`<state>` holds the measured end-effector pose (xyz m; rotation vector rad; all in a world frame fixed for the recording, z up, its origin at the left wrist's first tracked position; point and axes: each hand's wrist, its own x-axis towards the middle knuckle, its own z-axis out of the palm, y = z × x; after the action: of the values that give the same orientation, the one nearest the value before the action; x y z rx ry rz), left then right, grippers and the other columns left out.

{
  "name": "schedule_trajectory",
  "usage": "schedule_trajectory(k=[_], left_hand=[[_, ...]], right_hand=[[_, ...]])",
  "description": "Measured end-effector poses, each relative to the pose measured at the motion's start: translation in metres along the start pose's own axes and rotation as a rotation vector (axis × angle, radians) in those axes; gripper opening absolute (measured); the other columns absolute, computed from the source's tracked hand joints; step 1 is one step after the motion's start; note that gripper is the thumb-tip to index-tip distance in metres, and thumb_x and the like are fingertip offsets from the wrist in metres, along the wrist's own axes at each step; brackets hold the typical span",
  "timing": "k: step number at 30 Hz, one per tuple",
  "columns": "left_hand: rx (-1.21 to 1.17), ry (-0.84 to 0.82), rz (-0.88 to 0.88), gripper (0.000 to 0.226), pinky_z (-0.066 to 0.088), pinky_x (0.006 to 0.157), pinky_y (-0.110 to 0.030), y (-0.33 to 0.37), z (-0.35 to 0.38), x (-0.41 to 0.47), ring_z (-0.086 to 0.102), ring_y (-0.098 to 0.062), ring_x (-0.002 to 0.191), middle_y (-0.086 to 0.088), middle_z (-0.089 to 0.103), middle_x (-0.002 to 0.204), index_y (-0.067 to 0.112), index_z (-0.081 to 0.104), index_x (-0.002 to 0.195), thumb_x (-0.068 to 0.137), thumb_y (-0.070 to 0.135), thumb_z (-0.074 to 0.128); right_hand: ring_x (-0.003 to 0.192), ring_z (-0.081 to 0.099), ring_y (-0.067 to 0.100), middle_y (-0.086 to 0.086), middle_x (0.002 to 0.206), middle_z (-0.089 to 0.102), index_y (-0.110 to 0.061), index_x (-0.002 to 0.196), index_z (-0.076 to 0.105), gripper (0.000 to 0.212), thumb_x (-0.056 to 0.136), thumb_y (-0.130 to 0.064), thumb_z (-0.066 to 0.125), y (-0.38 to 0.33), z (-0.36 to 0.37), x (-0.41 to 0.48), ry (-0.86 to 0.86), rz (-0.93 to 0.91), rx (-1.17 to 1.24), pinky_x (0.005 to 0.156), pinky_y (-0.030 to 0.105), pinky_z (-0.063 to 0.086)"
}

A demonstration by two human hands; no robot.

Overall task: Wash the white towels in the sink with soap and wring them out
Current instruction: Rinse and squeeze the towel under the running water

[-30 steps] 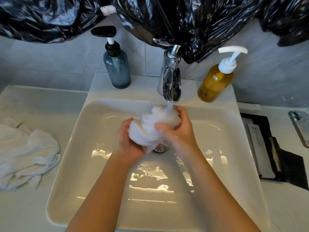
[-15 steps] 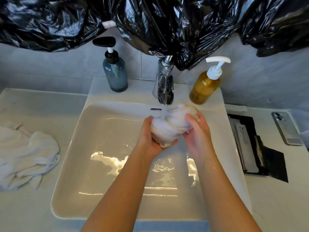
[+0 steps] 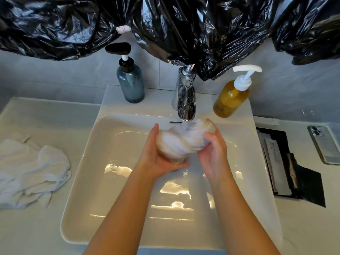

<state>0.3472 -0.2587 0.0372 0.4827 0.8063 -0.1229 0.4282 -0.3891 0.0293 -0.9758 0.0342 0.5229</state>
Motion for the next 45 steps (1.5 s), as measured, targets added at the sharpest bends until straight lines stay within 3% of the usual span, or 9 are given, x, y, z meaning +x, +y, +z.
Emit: schedule_trajectory(k=[5, 9, 15, 21, 24, 27, 31, 39, 45], left_hand=[[-0.069, -0.084, 0.028, 0.068, 0.048, 0.095, -0.057, 0.009, -0.034, -0.018, 0.068, -0.040, 0.101, -0.024, 0.069, 0.115, 0.009, 0.079, 0.098, 0.092, 0.065, 0.041], [-0.113, 0.023, 0.138, 0.053, 0.047, 0.091, -0.042, 0.004, -0.045, -0.020, 0.073, -0.029, 0.083, -0.015, 0.074, 0.098, 0.011, 0.078, 0.086, 0.096, 0.049, 0.043], [-0.170, -0.067, 0.069, 0.055, 0.050, 0.093, -0.055, 0.000, -0.049, -0.015, 0.070, -0.037, 0.092, -0.022, 0.069, 0.112, 0.007, 0.077, 0.098, 0.088, 0.054, 0.051], [0.072, -0.061, 0.312, 0.052, 0.052, 0.090, -0.040, -0.002, -0.029, 0.002, 0.064, -0.032, 0.104, -0.020, 0.066, 0.113, 0.005, 0.063, 0.120, 0.078, 0.036, 0.062], [0.221, 0.011, 0.519, 0.043, 0.057, 0.072, -0.033, -0.010, -0.018, 0.014, 0.069, -0.021, 0.091, -0.010, 0.069, 0.102, 0.017, 0.059, 0.117, 0.077, 0.034, 0.062], [0.297, 0.070, 0.285, 0.069, 0.059, 0.076, -0.043, -0.016, -0.004, 0.018, 0.072, -0.026, 0.092, -0.013, 0.071, 0.109, 0.022, 0.057, 0.126, 0.071, 0.062, 0.066], [0.243, 0.033, -0.062, 0.084, 0.054, 0.075, -0.047, -0.016, -0.001, 0.016, 0.069, -0.032, 0.090, -0.018, 0.072, 0.106, 0.013, 0.069, 0.117, 0.081, 0.082, 0.038], [0.134, 0.108, 0.393, 0.040, 0.044, 0.042, -0.014, -0.015, -0.024, 0.003, 0.061, -0.008, 0.046, -0.002, 0.066, 0.056, 0.013, 0.063, 0.091, 0.101, 0.043, 0.039], [-0.011, -0.003, 0.173, 0.079, 0.050, 0.090, -0.055, -0.011, -0.023, -0.012, 0.069, -0.040, 0.097, -0.026, 0.067, 0.118, 0.011, 0.066, 0.124, 0.083, 0.074, 0.041]], right_hand=[[0.099, 0.064, 0.027, 0.013, 0.100, 0.067, -0.003, 0.115, 0.056, 0.072, 0.045, -0.019, 0.062, 0.020, 0.022, -0.010, -0.053, 0.114, 0.167, 0.084, 0.034, 0.054], [0.104, 0.064, 0.028, 0.015, 0.103, 0.068, -0.003, 0.108, 0.065, 0.046, 0.082, -0.039, 0.052, 0.026, 0.041, -0.007, 0.008, 0.281, 0.147, 0.097, 0.037, 0.049], [0.066, 0.065, 0.026, 0.010, 0.064, 0.067, -0.009, 0.056, 0.069, 0.051, 0.092, -0.036, 0.045, 0.021, 0.056, 0.012, 0.089, 0.374, 0.083, 0.072, 0.031, 0.052], [0.094, 0.067, 0.026, 0.012, 0.103, 0.070, -0.008, 0.118, 0.067, 0.043, 0.097, -0.041, 0.049, 0.010, 0.035, 0.019, 0.300, 0.302, 0.023, 0.081, 0.033, 0.055], [0.090, 0.064, 0.024, 0.006, 0.096, 0.068, -0.022, 0.097, 0.067, 0.024, 0.093, -0.042, 0.056, 0.006, 0.022, 0.017, 0.347, 0.268, 0.059, 0.081, 0.035, 0.052], [0.090, 0.065, 0.026, 0.004, 0.092, 0.069, -0.024, 0.091, 0.068, 0.014, 0.086, -0.037, 0.068, 0.000, 0.017, 0.019, 0.374, 0.202, 0.006, 0.086, 0.040, 0.054], [0.086, 0.068, 0.028, 0.009, 0.089, 0.073, -0.016, 0.103, 0.065, 0.022, 0.083, -0.024, 0.068, -0.001, 0.016, 0.018, 0.224, 0.054, -0.033, 0.088, 0.044, 0.055], [0.109, 0.068, 0.030, 0.018, 0.124, 0.068, -0.007, 0.128, 0.065, 0.076, 0.064, -0.047, 0.079, 0.012, 0.042, 0.007, 0.148, 0.280, 0.005, 0.094, 0.039, 0.055], [0.080, 0.070, 0.025, 0.010, 0.090, 0.075, -0.011, 0.084, 0.078, 0.031, 0.070, -0.036, 0.065, 0.013, 0.056, 0.001, 0.195, 0.273, -0.189, 0.074, 0.035, 0.054]])
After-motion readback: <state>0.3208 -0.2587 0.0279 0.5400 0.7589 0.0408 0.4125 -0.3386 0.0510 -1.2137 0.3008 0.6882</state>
